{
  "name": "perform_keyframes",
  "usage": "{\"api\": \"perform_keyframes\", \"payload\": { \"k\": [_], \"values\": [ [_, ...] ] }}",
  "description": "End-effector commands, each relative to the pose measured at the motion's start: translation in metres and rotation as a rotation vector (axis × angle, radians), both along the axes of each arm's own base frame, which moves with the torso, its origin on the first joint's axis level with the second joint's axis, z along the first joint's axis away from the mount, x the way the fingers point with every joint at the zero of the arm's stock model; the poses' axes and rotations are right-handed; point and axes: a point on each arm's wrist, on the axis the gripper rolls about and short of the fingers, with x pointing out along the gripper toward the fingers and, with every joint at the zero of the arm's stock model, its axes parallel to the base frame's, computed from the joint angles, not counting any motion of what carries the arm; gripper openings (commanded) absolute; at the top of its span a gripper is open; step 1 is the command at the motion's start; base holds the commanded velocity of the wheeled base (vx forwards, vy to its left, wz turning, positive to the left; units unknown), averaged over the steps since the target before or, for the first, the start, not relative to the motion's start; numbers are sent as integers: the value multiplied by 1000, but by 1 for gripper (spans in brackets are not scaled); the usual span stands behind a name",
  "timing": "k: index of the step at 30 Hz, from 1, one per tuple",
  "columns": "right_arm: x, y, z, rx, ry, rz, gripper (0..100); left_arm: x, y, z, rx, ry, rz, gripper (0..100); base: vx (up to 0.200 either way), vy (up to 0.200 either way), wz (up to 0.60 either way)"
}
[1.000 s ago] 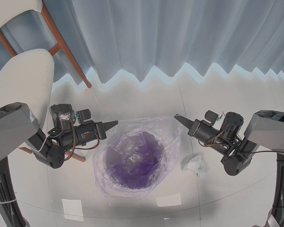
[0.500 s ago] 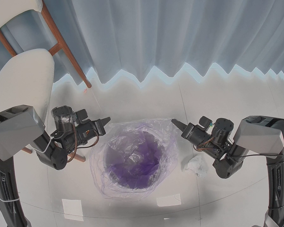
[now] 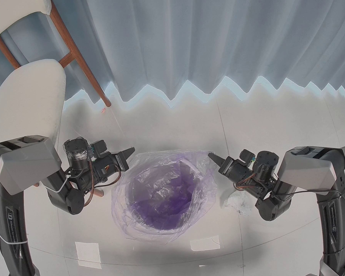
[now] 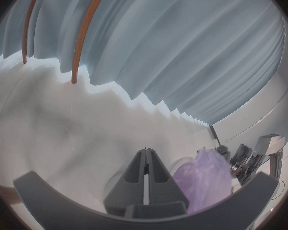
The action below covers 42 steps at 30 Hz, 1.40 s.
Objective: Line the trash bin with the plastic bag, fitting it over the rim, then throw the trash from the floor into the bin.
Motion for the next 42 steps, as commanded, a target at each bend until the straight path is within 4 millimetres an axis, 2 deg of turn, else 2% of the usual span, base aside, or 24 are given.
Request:
{"api": "perform_keyframes", "payload": {
  "k": [1, 2, 3, 4, 5, 8, 10, 14, 19, 22, 25, 26, 35, 42],
  "values": [
    [0, 0, 1, 11, -9, 2, 0, -8, 0, 18, -55, -54, -5, 0, 0, 0, 0],
    [-1, 1, 1, 12, -8, 4, 0, -12, 1, 20, -59, -59, -8, 0, 0, 0, 0],
    [-1, 1, 1, 12, -8, 4, 0, -18, 2, 23, -59, -59, -17, 100, 0, 0, 0],
    [-1, 1, 1, 11, -7, 4, 0, -19, 2, 23, -59, -57, -19, 100, 0, 0, 0],
    [-1, 1, 1, 12, -8, 4, 0, -33, 3, 31, -60, -53, -71, 100, 0, 0, 0],
    [-3, 5, 1, 11, -6, 14, 0, -51, 6, 40, -61, -58, -156, 100, 0, 0, 0],
    [-4, 6, 0, 9, -5, 17, 0, -56, 5, 42, -57, -54, -172, 100, 0, 0, 0],
    [-7, 13, 1, 7, -9, 36, 0, -58, 8, 34, -36, -31, -167, 100, 0, 0, 0],
    [-9, 15, 7, 10, -22, 44, 0, -66, 16, 6, 47, 34, -154, 100, 0, 0, 0],
    [-10, 16, 10, 13, -27, 45, 0, -62, 17, -3, 60, 41, -148, 100, 0, 0, 0],
    [-11, 18, 12, 15, -32, 50, 0, -56, 16, -2, 56, 26, -145, 100, 0, 0, 0],
    [-11, 18, 12, 15, -32, 50, 0, -56, 16, -2, 56, 26, -145, 0, 0, 0, 0],
    [-11, 17, 16, 28, -32, 48, 0, -41, 11, -11, 24, 55, -109, 0, 0, 0, 0],
    [-4, 18, 19, 97, -5, -11, 0, -20, -6, -19, 10, 59, 51, 0, 0, 0, 0]
  ]
}}
